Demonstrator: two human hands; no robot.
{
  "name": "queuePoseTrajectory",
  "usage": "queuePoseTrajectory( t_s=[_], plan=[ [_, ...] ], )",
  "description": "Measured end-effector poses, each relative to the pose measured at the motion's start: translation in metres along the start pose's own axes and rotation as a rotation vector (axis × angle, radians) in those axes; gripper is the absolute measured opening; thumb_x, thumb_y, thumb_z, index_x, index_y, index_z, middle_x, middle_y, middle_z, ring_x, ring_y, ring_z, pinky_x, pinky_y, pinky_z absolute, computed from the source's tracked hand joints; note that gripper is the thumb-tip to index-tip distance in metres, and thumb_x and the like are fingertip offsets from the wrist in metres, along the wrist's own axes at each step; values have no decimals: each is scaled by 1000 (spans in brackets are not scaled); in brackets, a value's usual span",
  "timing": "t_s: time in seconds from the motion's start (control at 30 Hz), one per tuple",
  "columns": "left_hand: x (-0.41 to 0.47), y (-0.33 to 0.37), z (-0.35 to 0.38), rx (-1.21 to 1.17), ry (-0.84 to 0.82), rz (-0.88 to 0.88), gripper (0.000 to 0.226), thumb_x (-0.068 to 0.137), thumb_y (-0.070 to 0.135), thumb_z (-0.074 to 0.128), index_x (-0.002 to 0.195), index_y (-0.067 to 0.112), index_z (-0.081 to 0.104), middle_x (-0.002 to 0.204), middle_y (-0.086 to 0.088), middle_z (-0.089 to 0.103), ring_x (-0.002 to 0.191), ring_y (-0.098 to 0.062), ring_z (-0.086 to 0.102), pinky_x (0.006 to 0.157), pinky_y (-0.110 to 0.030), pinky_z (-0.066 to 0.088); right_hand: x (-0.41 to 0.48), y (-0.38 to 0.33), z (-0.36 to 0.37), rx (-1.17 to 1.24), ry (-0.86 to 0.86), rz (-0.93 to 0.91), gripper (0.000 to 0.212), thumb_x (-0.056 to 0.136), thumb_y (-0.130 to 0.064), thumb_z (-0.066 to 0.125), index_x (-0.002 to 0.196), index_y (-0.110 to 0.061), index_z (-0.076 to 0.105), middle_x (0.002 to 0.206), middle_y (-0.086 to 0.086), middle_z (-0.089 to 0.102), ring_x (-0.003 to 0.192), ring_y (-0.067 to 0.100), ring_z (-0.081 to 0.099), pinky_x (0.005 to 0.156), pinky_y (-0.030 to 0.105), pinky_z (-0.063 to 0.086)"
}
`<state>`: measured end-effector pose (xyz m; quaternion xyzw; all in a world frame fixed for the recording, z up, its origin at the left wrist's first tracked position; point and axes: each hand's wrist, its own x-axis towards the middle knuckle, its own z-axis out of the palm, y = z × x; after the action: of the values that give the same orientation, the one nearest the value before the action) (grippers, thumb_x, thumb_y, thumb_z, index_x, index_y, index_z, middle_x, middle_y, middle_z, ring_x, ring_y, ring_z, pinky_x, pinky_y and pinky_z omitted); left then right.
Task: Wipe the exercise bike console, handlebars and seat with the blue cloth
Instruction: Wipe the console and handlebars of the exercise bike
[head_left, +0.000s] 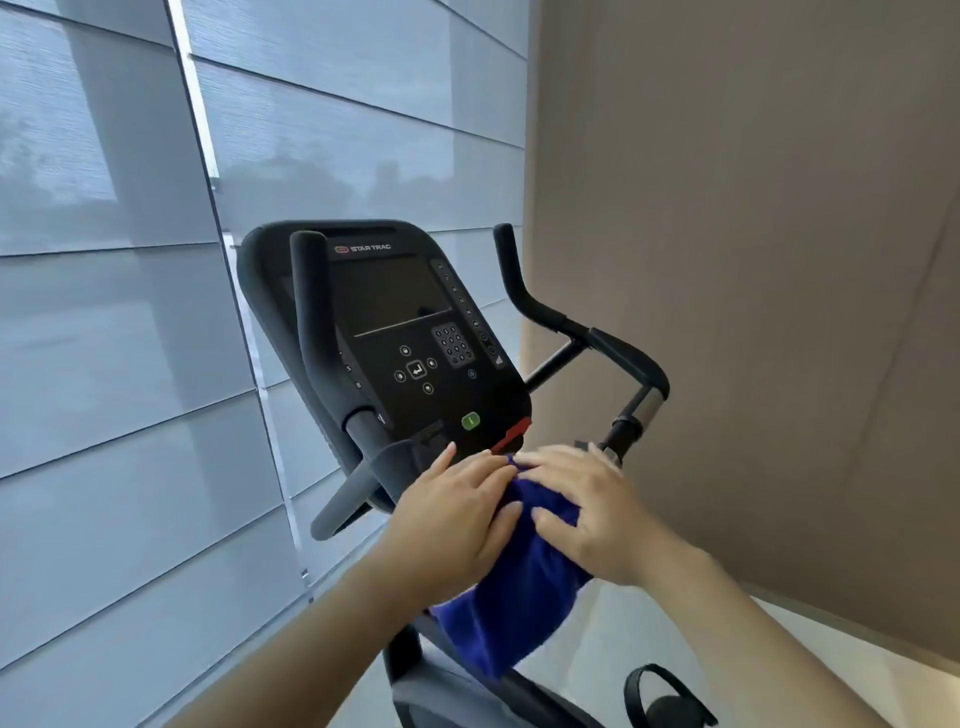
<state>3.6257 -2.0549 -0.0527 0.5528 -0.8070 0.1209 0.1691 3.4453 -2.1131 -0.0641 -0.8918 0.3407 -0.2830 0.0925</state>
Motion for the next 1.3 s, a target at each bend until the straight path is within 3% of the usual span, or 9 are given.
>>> queuePoseTrajectory(
  t_s=[0.1, 0.33, 0.47, 0.57, 0.67, 0.83, 1.0, 1.1, 1.3],
  plan=[
    [3, 20, 9, 75, -34, -4, 48, 96, 44, 16, 131, 21, 40, 137, 4, 46, 130, -13, 36, 115, -37, 4, -15, 12, 7, -61, 68, 127, 49, 84, -47, 33, 131, -39, 46, 151, -13, 27, 141, 6, 9, 117, 49, 1],
    [-11, 14, 2, 119, 11, 2, 47, 94, 36, 24, 134, 18, 41, 141, 3, 44, 137, -16, 30, 115, -38, 0, -26, -22, 28, 37, 190, 157, 56, 85, -29, 21, 134, -25, 47, 145, -10, 40, 139, 3, 18, 118, 36, 1],
    [2, 24, 6, 92, -88, 14, 46, 94, 34, 24, 133, 16, 39, 146, -1, 37, 140, -18, 21, 116, -40, 1, -21, -5, 14, 161, 121, 268, 58, 90, -16, 33, 146, -24, 21, 156, -7, 16, 143, 7, 6, 119, 40, 10],
    [20, 39, 7, 108, -142, 3, 26, 94, 34, 26, 90, 18, 46, 101, 0, 56, 113, -19, 49, 115, -43, 11, -13, 10, 5, 230, 125, 317, 65, 93, -16, 42, 147, -29, 7, 157, -10, 1, 143, 14, 11, 115, 41, 22],
    [38, 49, 12, 158, -226, -27, 34, 95, 44, 29, 78, 18, 44, 77, 3, 51, 93, -17, 56, 113, -45, 16, -10, 31, -2, 77, 240, 315, 50, 92, -24, 51, 137, -20, 28, 154, -4, 16, 131, 20, 36, 100, 37, 42],
    [69, 69, 32, 262, -304, -191, 46, 94, 50, 32, 97, 14, 60, 94, 0, 63, 102, -19, 55, 112, -43, 15, 0, 66, -12, -178, 288, 156, 37, 92, -29, 54, 127, -17, 54, 139, 1, 44, 127, 19, 38, 98, 40, 43],
    [96, 86, 33, 358, -497, -355, 47, 92, 52, 33, 116, 19, 57, 120, 2, 59, 123, -20, 44, 113, -45, 5, 0, 94, -33, -75, -65, 24, 58, 94, -21, 44, 147, -18, 22, 153, -1, 21, 139, 17, 22, 110, 39, 33],
    [104, 90, 34, 304, -379, -454, 62, 81, 48, 55, 129, 9, 43, 130, -7, 49, 125, -26, 39, 111, -43, 18, -1, 115, -51, -246, -185, -100, 78, 87, -35, 57, 149, -21, 11, 158, -4, 6, 143, 18, 13, 109, 37, 29],
    [117, 101, 60, 160, -339, -534, 86, 75, 33, 67, 138, -1, 18, 126, -11, 47, 103, -25, 56, 66, -30, 45, 17, 124, -42, -176, -223, -230, 84, 73, -23, 75, 140, -5, 28, 149, 10, 26, 135, 26, 26, 113, 34, 23]
  ],
)
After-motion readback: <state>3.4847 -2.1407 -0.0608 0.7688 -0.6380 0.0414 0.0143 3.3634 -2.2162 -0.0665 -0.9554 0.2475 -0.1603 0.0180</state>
